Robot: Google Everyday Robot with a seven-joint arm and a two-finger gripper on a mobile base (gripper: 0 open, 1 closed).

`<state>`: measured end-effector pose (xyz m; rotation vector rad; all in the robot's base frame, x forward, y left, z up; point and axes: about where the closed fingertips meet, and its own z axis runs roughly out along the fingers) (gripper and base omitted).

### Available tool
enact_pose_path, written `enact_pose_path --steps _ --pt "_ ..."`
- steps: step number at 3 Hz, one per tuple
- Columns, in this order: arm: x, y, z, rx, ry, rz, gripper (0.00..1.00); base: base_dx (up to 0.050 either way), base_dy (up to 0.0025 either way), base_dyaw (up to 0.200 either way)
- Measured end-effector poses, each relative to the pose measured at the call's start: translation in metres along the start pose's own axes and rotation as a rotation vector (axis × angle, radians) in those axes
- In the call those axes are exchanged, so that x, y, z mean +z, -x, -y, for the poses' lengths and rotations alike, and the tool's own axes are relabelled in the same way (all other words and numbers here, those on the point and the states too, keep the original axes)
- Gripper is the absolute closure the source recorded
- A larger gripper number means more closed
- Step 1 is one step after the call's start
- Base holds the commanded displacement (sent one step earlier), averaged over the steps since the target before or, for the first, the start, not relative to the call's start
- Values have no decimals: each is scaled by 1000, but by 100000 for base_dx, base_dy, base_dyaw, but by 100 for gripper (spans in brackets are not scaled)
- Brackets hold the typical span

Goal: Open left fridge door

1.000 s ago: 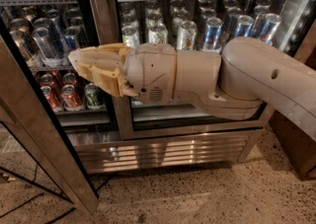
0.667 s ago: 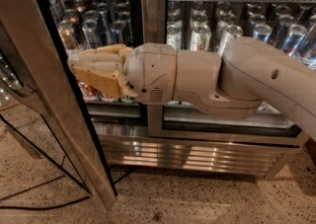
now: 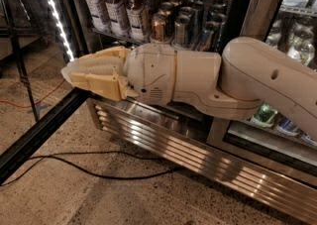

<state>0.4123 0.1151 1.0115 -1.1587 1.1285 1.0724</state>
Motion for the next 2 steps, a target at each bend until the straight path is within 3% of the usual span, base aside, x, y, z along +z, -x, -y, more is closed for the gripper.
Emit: enact_pose_path --steps 1,2 --pt "0 0 0 0 0 0 100 -1 1 -20024" --pt "0 0 0 0 0 0 100 0 0 0"
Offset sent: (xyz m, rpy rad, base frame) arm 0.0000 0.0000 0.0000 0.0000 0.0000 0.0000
